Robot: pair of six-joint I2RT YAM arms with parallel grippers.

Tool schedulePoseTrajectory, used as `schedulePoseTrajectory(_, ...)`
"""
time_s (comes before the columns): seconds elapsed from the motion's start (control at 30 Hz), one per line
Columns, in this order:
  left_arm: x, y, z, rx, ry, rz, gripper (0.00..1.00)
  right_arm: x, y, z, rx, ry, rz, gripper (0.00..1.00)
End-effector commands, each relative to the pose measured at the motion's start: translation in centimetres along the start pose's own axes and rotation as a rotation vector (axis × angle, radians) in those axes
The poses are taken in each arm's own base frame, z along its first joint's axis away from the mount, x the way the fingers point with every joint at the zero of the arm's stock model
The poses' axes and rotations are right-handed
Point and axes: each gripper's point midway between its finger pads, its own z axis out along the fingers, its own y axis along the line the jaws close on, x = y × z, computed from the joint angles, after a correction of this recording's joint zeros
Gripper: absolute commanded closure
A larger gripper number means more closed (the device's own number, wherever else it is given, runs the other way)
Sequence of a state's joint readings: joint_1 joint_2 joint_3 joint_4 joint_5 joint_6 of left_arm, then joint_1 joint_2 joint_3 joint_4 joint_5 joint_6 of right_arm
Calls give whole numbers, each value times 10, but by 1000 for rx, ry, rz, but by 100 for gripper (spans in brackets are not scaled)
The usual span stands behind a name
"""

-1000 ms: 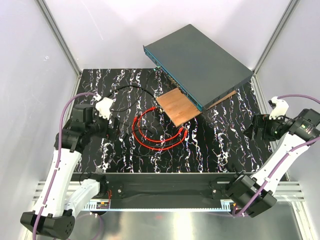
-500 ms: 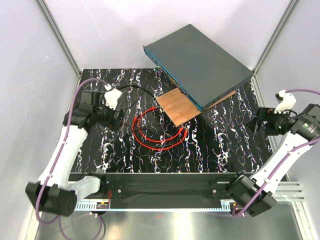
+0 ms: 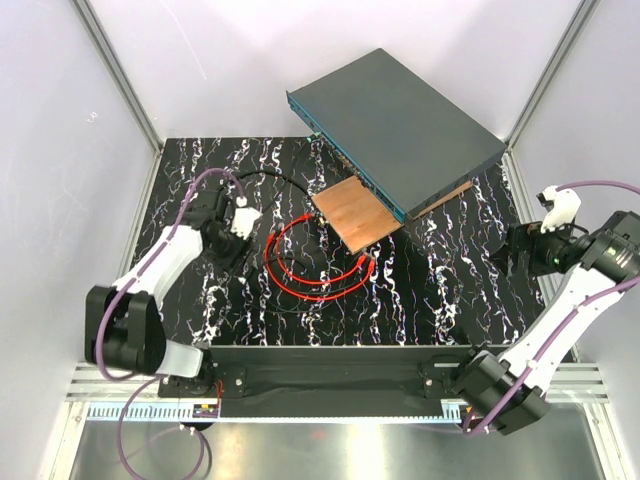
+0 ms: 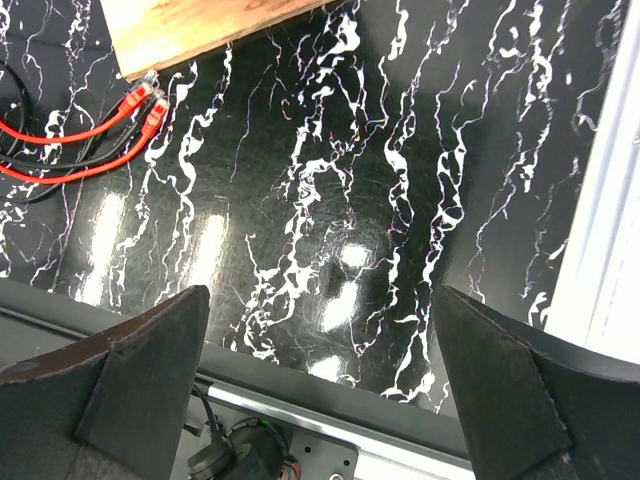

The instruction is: Insert the plug into the switch port

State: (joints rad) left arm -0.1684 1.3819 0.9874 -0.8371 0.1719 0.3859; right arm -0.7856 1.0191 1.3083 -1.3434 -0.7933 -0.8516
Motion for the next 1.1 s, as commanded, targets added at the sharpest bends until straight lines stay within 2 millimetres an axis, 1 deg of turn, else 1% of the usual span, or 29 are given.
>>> schedulePoseTrajectory(0.0,-13,9,12,-40,-18,25,45,6,13,-1,-77,44,48,0)
schedulePoseTrajectory(0.07,-14,9,22,-54,10,36,48,7,11,-1,-76,48,49,0)
schedulePoseTrajectory(0.13,-16,10,28,-64,21,34,52,7,10,0,-74,47,48,0)
schedulePoseTrajectory(0.2,-19,9,35,-52,34,29,53,7,10,0,-77,46,49,0)
schedulePoseTrajectory(0.27,-25,2,36,-13,15,24,55,8,10,1,-77,50,52,0)
schedulePoseTrajectory(0.33,-36,-9,32,40,-37,32,55,10,9,2,-80,59,57,0)
schedulePoseTrajectory(0.4,-47,-17,29,68,-77,54,55,12,9,3,-85,62,60,0)
schedulePoseTrajectory(0.43,-56,-23,28,80,-96,77,55,13,10,4,-91,65,68,0)
schedulePoseTrajectory(0.5,-68,-29,29,85,-117,104,55,13,10,6,-101,62,73,0)
schedulePoseTrajectory(0.53,-71,-34,35,94,-106,120,55,13,10,6,-103,61,77,0)
schedulePoseTrajectory(0.57,-84,-35,33,88,-131,131,55,13,10,7,-107,63,85,0)
schedulePoseTrajectory(0.63,-94,-37,40,93,-133,120,55,12,9,7,-106,63,91,0)
schedulePoseTrajectory(0.67,-109,-34,39,82,-169,115,55,13,8,7,-106,66,96,0)
schedulePoseTrajectory(0.73,-125,-36,41,80,-203,88,55,13,8,8,-104,65,105,1)
schedulePoseTrajectory(0.77,-138,-35,45,76,-239,86,55,13,9,8,-105,64,110,0)
schedulePoseTrajectory(0.8,-149,-36,44,75,-269,76,55,14,9,9,-107,64,112,0)
schedulePoseTrajectory(0.83,-156,-41,48,81,-287,85,54,15,9,10,-110,65,119,0)
schedulePoseTrajectory(0.87,-168,-42,52,84,-326,95,54,16,9,10,-110,67,120,0)
schedulePoseTrajectory(0.9,-176,-44,54,88,-349,101,51,16,9,11,-109,69,121,0)
schedulePoseTrajectory(0.93,-183,-50,55,105,-370,115,50,16,8,11,-110,71,123,0)
schedulePoseTrajectory(0.97,-188,-51,65,113,-372,121,50,17,7,11,-108,75,122,0)
schedulePoseTrajectory(1.0,-200,-51,62,112,-391,136,49,17,7,11,-107,77,122,0)
schedulePoseTrajectory(1.07,-202,-52,69,120,-365,141,50,17,6,10,-103,81,119,0)
